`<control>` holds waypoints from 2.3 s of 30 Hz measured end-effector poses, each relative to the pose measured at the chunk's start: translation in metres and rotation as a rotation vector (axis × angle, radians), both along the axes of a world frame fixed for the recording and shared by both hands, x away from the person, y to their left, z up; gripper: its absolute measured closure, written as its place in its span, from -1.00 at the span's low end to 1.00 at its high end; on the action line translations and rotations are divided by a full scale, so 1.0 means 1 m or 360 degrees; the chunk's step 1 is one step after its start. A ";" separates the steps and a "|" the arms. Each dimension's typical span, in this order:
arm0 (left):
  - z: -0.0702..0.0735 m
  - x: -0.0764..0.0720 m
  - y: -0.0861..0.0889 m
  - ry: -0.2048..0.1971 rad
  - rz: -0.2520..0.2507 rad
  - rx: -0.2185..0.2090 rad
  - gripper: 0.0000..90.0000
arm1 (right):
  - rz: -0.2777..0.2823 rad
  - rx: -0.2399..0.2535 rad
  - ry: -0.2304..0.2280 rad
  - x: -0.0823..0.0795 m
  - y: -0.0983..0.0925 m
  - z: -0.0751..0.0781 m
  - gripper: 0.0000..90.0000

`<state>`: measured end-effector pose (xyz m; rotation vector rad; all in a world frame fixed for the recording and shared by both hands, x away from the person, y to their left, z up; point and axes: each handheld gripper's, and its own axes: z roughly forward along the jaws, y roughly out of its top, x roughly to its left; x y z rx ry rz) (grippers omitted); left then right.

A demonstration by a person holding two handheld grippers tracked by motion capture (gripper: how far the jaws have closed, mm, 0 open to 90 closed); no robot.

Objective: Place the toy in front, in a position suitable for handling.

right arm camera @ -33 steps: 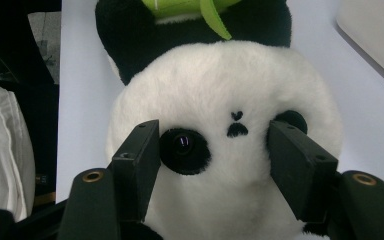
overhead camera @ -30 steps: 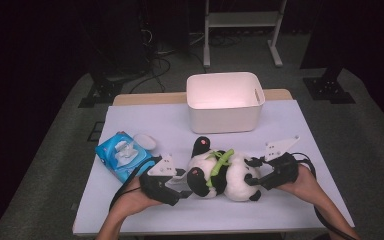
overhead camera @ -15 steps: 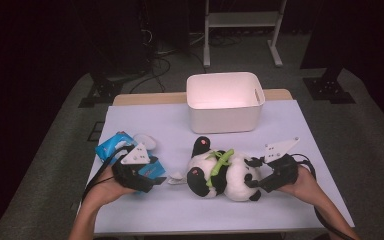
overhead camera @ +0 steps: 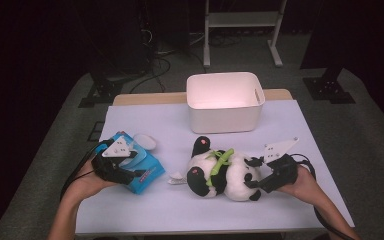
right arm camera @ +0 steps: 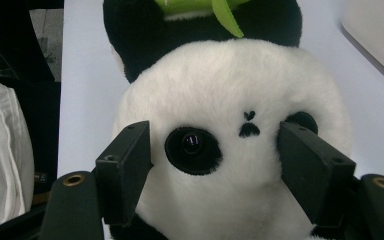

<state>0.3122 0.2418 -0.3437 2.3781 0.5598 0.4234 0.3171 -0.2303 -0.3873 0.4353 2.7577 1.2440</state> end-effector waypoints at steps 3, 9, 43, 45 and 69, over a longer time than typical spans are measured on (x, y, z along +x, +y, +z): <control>0.001 0.004 0.002 0.0007 -0.0003 0.0015 -0.19 | -0.0001 0.0000 0.0002 0.000 0.000 0.000 -0.33; -0.002 0.014 0.008 0.0049 -0.0015 0.0046 -0.13 | 0.0002 -0.0004 0.0000 0.000 0.000 0.000 -0.33; -0.024 0.041 0.015 -0.0015 0.0014 0.0307 0.98 | 0.0016 0.0007 -0.0002 0.002 -0.001 -0.001 -0.36; -0.023 0.041 0.014 -0.0012 0.0003 0.0307 0.98 | 0.0016 0.0008 -0.0001 0.002 -0.001 -0.001 -0.36; 0.008 0.018 -0.034 0.0034 -0.0353 0.0207 0.98 | 0.0012 0.0009 0.0000 0.002 0.000 -0.001 -0.37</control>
